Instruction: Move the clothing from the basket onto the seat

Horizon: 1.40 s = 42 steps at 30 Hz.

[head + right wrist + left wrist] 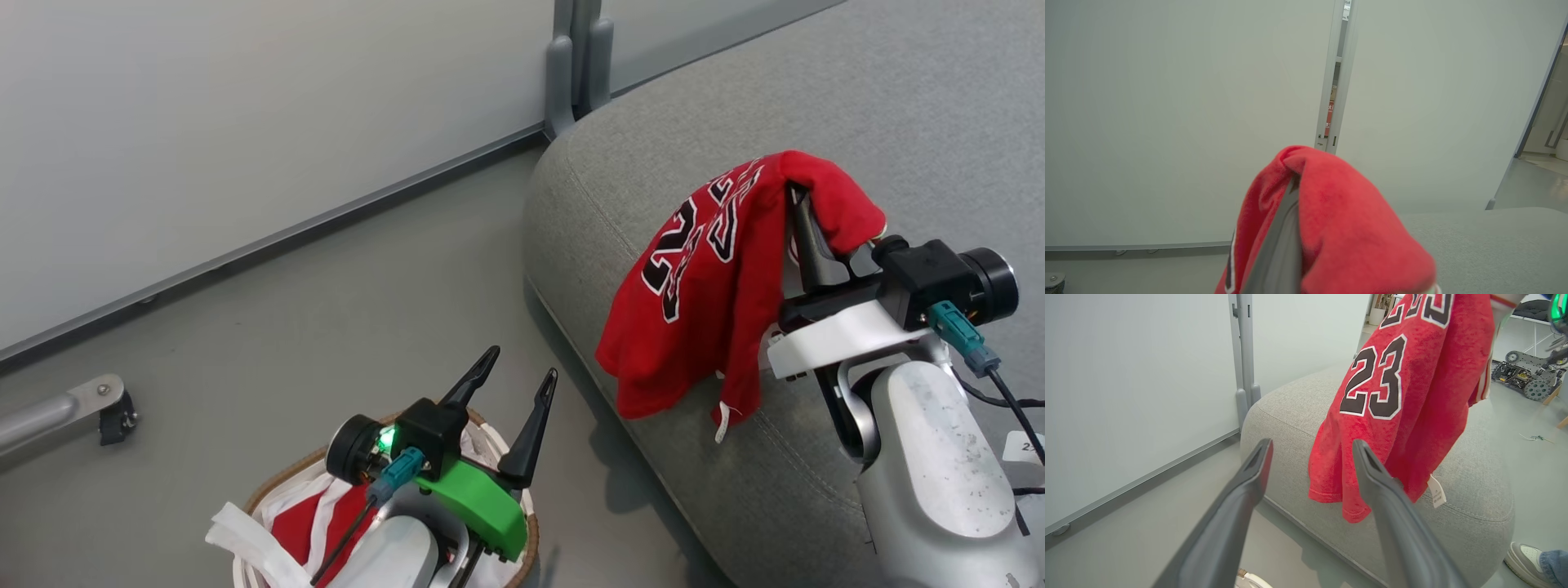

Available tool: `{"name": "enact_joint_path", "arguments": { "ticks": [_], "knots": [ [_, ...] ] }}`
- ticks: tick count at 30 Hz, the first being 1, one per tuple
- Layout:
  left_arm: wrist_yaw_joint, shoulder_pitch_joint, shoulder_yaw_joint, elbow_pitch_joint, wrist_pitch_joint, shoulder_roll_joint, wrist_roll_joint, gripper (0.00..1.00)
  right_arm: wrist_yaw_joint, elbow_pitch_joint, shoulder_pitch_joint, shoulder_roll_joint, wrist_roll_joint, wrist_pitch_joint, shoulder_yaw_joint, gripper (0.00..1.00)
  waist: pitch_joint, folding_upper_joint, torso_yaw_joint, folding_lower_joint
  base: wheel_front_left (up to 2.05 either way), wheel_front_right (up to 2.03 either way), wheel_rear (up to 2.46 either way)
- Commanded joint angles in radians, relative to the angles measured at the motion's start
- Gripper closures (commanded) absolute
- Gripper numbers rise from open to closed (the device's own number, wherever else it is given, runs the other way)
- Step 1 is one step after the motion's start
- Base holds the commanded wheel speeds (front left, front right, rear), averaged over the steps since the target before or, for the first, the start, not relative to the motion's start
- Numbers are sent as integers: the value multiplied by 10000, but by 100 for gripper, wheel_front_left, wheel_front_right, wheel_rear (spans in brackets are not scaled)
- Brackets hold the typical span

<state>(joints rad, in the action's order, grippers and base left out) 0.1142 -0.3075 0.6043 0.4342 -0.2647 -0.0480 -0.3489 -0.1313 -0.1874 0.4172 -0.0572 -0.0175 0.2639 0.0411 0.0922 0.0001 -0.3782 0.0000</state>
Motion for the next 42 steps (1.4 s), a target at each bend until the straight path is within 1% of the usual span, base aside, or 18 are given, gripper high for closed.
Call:
{"name": "enact_joint_path", "arguments": {
  "ticks": [1,5,10,13,14,17,19,23,28,32,39,42],
  "knots": [
    [25,-182,8,12,5,-46,137,0,10,31,171,-46,-2,10,-38,100,430,-1,-410,0,0,0,0],
    [49,-255,135,1,5,-47,201,0,12,-98,546,-221,-60,10,-219,100,686,-1,-342,0,0,0,0],
    [67,-487,153,56,5,-46,386,0,10,-435,1627,-755,130,9,-663,100,1244,-1,-77,0,0,0,0],
    [86,-685,88,32,5,-46,594,0,12,-746,2757,-1477,274,9,-998,100,1717,-1,136,0,0,0,0],
    [85,-748,61,21,5,-45,669,0,12,-819,3088,-1629,275,9,-1088,100,1861,-1,198,0,0,0,0],
    [112,-994,30,-56,5,-57,884,0,12,-1127,4186,-2295,293,7,-1588,100,2405,-1,441,0,0,0,0],
    [130,-1184,-1,-178,5,-100,975,0,12,-1341,4940,-2631,269,7,-1920,100,2785,-1,585,0,0,0,0],
    [158,-1603,42,-391,5,-273,1252,0,12,-2014,6182,-3192,142,-40,-2274,100,3697,-1,887,0,0,0,0],
    [155,-2072,-37,-624,5,-418,1474,0,12,-3109,6955,-3401,343,-10,-2901,100,4690,-1,1279,0,0,0,0],
    [140,-2369,-183,-771,5,-528,1587,0,12,-3997,7038,-3317,692,15,-3432,100,5390,-1,1543,0,0,0,0],
    [122,-2607,-367,-904,5,-656,1807,0,12,-4858,6089,-2733,1225,10,-4110,100,6070,-1,1690,0,0,0,0],
    [120,-2659,-451,-910,5,-734,1879,0,12,-5220,5456,-2343,1472,10,-4320,100,6214,-1,1662,0,0,0,0]
  ]
}}
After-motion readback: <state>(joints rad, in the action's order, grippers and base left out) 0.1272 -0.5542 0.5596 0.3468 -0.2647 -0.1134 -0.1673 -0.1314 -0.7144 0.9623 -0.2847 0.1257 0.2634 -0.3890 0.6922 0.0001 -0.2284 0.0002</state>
